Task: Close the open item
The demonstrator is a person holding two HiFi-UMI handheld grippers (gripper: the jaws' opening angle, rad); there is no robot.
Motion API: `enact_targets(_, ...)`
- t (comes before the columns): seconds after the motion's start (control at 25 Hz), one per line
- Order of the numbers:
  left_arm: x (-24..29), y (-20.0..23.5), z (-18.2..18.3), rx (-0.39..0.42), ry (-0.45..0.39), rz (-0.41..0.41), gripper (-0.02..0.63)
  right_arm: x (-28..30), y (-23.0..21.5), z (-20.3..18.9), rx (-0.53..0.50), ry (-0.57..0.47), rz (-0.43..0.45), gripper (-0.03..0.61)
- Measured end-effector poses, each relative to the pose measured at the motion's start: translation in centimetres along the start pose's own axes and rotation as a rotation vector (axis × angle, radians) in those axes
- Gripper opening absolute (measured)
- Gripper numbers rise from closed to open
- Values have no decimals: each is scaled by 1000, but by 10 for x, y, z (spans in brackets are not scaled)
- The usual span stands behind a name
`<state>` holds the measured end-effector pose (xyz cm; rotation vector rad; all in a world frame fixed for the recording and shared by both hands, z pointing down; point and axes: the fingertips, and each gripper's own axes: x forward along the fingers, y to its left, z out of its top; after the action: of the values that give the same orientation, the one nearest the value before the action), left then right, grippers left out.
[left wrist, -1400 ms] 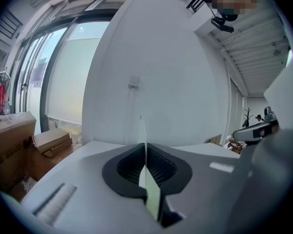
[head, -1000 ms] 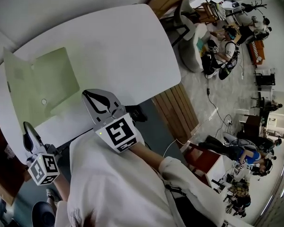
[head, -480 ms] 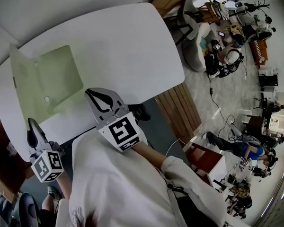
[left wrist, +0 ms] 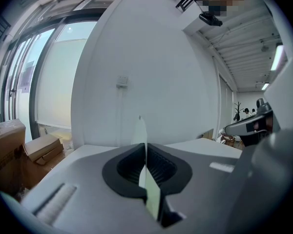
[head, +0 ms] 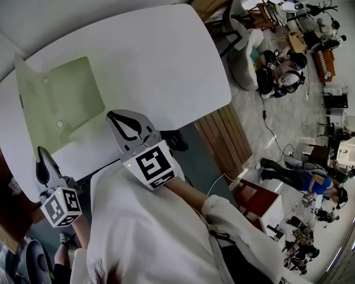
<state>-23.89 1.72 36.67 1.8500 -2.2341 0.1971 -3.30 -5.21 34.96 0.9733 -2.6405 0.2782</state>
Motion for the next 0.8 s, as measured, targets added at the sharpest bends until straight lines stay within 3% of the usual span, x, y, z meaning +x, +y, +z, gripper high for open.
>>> enact_targets(0.8,1,-14,2,28,6,-41,9,0,-1,2,1,-1,-3,11)
